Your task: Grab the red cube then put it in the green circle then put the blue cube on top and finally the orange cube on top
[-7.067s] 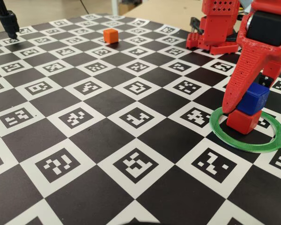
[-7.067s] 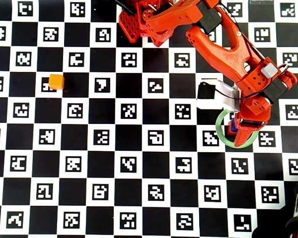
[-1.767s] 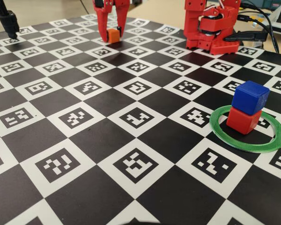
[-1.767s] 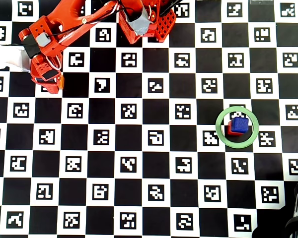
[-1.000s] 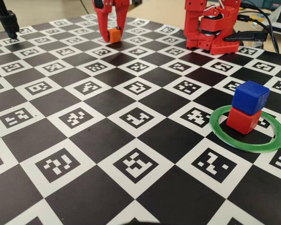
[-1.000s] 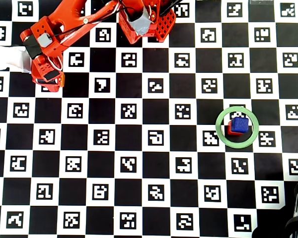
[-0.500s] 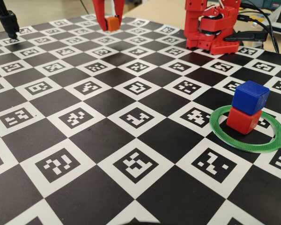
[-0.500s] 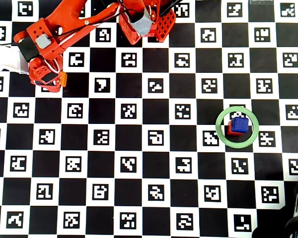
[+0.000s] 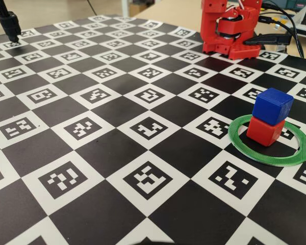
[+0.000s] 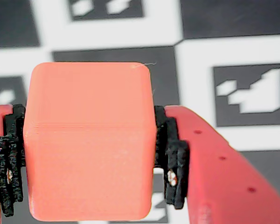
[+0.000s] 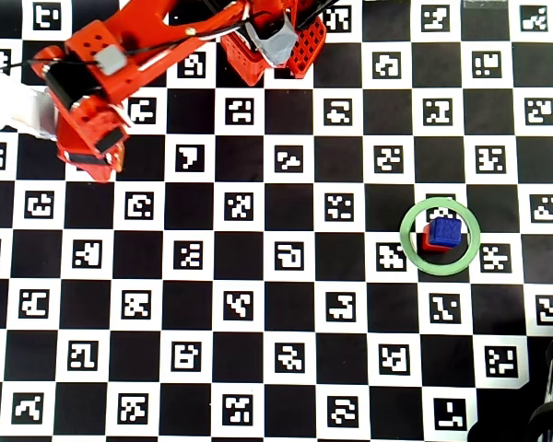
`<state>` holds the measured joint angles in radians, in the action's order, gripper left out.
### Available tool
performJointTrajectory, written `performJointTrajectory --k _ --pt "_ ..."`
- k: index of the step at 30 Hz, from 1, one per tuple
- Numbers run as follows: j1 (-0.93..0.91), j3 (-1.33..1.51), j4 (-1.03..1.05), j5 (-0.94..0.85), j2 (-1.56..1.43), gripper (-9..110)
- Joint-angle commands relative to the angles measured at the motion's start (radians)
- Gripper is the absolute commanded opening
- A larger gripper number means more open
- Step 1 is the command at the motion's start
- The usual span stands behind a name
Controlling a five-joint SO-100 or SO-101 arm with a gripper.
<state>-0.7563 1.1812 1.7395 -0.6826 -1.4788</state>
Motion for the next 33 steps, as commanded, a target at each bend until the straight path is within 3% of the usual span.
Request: performJointTrajectory --k 1,20,27,33 --pt "0.138 -0.091 0.101 0.127 -0.110 10" --pt "0.890 -0.081 0.103 0.907 -0.075 10" --pt "1.131 -0.189 0.103 1.150 0.032 9" --pt "1.229 -0.419 0.103 1.325 0.221 9"
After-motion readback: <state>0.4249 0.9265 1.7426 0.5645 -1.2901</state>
